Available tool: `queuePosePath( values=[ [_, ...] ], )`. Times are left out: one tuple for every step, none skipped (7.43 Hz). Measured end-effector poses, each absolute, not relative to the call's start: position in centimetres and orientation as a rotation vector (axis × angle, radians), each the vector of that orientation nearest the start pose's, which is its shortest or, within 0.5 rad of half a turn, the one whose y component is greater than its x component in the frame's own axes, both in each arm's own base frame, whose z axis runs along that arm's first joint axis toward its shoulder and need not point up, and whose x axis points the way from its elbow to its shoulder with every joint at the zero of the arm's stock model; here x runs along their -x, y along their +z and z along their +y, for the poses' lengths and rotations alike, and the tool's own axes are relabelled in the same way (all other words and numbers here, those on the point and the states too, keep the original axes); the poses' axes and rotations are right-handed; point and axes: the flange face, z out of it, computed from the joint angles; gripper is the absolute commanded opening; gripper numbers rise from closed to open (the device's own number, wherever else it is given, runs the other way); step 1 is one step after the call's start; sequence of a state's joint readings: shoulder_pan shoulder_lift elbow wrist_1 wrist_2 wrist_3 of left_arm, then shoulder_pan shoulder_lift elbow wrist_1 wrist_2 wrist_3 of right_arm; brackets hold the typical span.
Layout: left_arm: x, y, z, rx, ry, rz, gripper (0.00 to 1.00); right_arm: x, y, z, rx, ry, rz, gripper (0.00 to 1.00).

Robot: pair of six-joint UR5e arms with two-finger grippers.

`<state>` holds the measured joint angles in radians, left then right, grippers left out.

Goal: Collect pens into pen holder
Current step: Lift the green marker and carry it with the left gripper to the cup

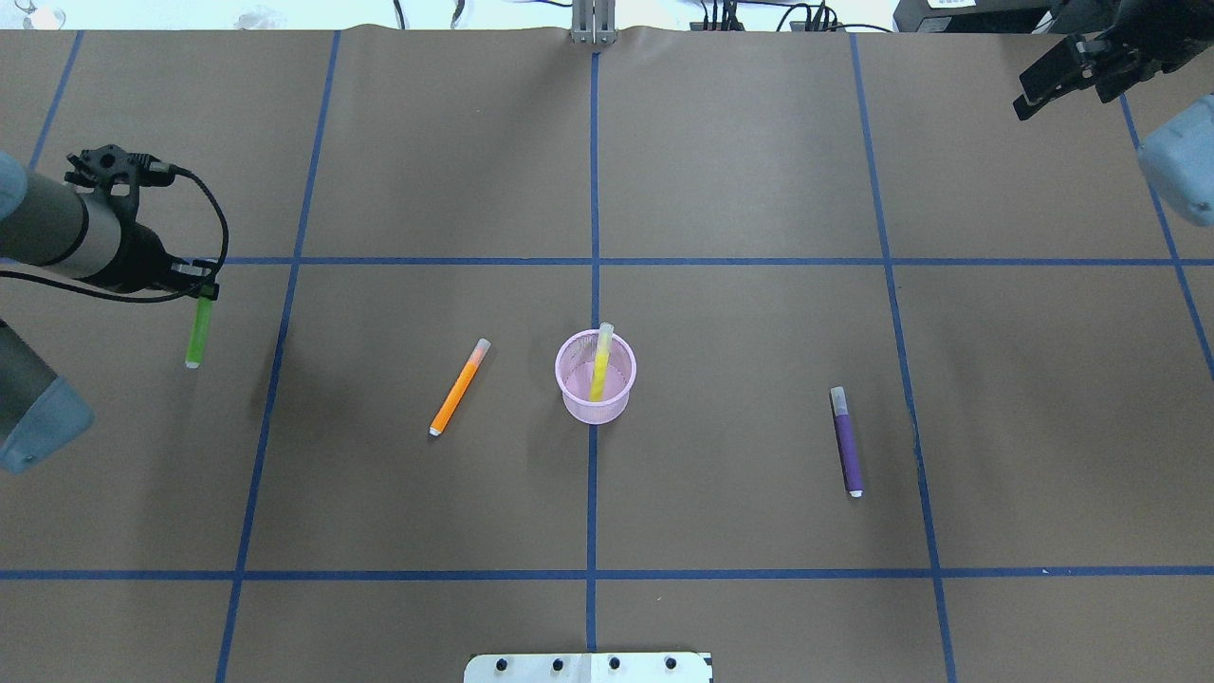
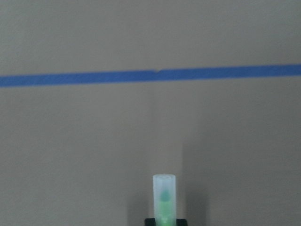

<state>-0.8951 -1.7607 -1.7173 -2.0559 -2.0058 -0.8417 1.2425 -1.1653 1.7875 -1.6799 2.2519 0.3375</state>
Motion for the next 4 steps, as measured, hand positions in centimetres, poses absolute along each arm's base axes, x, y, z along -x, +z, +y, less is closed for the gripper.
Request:
queuePosePath(
  values=[
    [-30.2,38.4,-52.8,-0.438,0.040,0.918,0.00,13.0,34.3,-60.1,-0.249,-0.166,-0.790,1.00],
    [-30.7,33.8,-53.4,-0.547,0.059,0.996,0.00,13.0,34.4,-60.1,-0.248,-0.166,-0.790,1.00],
    [-31.5,30.5,-53.0,-0.633,0.088,1.069,0.00,13.0,34.5,-60.0,-0.248,-0.166,-0.790,1.00],
    [-33.2,27.7,-51.8,-0.729,0.128,1.143,0.00,13.0,34.5,-60.0,-0.248,-0.165,-0.789,1.00]
  ],
)
